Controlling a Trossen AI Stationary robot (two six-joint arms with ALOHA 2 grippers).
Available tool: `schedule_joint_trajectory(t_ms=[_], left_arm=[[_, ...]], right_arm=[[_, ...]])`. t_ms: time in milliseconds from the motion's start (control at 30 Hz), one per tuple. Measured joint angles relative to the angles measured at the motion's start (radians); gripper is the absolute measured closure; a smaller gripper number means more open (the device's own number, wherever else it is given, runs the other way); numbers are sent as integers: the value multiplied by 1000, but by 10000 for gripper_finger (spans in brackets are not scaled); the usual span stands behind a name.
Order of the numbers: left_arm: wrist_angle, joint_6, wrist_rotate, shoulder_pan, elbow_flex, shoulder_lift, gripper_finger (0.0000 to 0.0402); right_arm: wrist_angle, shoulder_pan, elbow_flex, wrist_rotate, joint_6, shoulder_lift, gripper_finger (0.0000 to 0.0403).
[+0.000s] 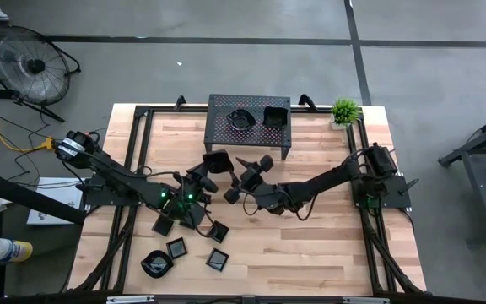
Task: Pick & Place Mini shaped plates
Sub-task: Stack the black distorted square plate on top of the black distorted square plates on the shelf
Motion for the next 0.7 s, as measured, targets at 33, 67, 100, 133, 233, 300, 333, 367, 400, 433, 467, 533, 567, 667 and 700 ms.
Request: schedule_joint_trajectory(t_ms=[33,67,100,133,233,300,333,367,400,433,467,533,567,667,700], left_arm=[[0,-4,7,0,0,0,401],[0,-8,11,0,0,0,401],[0,-14,11,0,0,0,401],[0,-16,11,0,0,0,401],[0,-18,11,0,0,0,401],[0,-19,11,0,0,0,401],[0,-19,11,0,0,0,401],[0,-22,11,0,0,0,401],[0,-22,11,0,0,0,401],[0,-22,11,0,0,0,401],[0,-22,12,0,0,0,401],[0,-22,12,0,0,0,401],[0,-22,12,0,0,0,401],[0,-22,12,0,0,0,401],[0,-22,12,0,0,0,401]], right_arm=[[2,-2,0,2,-1,0,227],[3,-3,0,3,-3,0,229],[3,-3,0,2,-6,0,232],[2,-3,0,2,-6,0,237],[2,-3,0,2,-8,0,259],[1,-3,0,0,-9,0,278],[1,-3,0,-1,-9,0,287],[1,-3,0,-1,-9,0,296],[1,-3,0,-1,-9,0,306],[1,-3,0,-1,-9,0,314],[1,-3,0,-1,-9,0,322],[1,-3,0,-1,-9,0,336],[1,-3,0,-2,-9,0,342],[1,-3,0,-2,-9,0,360],[1,-3,0,-2,-9,0,366]])
